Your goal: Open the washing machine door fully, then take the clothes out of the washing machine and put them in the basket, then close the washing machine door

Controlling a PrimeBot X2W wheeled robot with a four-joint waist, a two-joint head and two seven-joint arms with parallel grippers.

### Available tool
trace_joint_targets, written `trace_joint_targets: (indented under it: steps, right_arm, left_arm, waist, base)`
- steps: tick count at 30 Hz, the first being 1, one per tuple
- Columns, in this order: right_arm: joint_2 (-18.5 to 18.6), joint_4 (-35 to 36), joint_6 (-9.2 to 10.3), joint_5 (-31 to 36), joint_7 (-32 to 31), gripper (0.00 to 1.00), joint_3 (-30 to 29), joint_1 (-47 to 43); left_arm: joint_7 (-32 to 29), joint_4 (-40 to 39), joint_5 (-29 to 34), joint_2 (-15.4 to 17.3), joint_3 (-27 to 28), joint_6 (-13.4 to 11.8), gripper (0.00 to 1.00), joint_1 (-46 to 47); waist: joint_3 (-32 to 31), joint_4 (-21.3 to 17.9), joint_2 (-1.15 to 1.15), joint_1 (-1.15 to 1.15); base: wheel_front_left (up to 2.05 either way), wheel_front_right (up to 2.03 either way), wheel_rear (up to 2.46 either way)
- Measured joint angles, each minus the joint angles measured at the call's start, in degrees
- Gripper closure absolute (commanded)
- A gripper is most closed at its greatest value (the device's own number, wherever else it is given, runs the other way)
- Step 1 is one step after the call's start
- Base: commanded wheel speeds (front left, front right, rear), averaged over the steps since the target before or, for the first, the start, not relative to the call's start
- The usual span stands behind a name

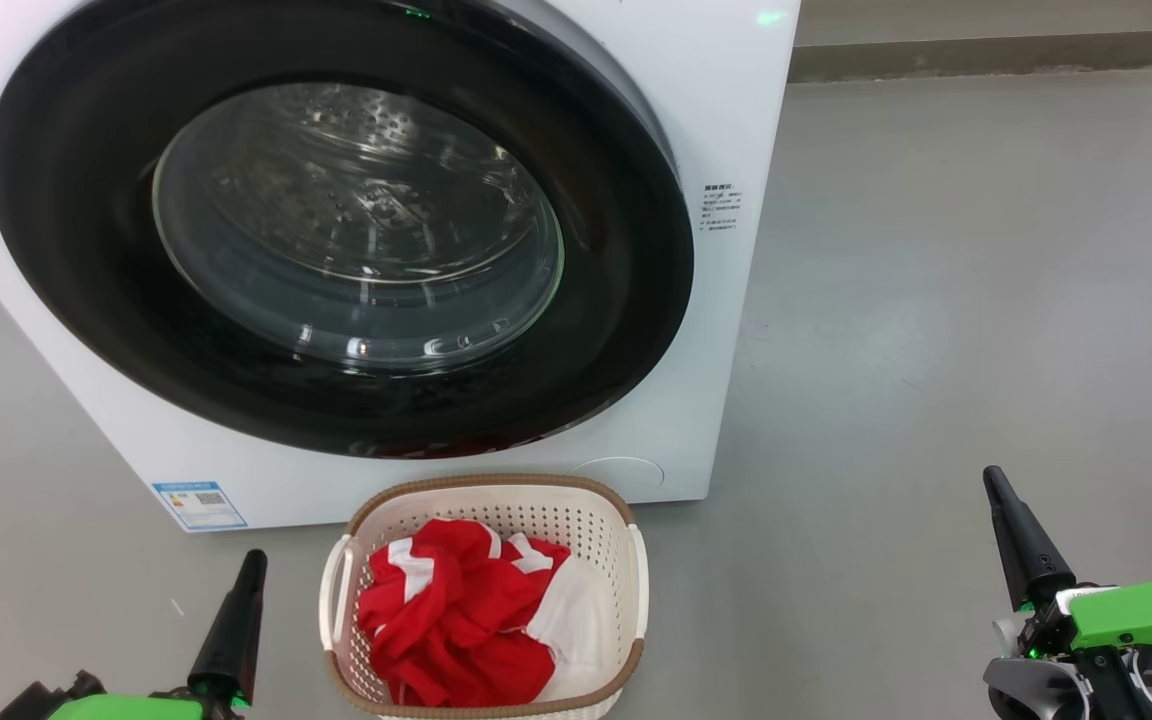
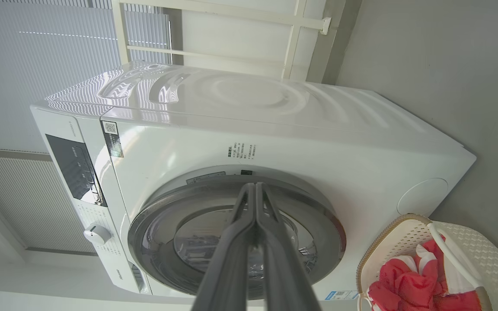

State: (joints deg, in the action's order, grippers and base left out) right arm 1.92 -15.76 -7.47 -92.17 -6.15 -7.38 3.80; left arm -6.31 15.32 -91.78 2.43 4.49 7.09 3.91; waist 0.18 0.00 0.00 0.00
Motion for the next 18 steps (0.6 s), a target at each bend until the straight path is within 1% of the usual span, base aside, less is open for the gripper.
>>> trace_joint_targets:
  steps: [18]
  right_arm:
    - [0.0, 0.0, 0.0, 0.0, 0.0, 1.0, 0.0, 0.0]
  left_arm:
    - [0.0, 0.0, 0.0, 0.0, 0.0, 0.0, 1.0, 0.0]
  waist:
    - [0.0, 0.0, 0.0, 0.0]
  base:
    - [0.0, 0.0, 0.0]
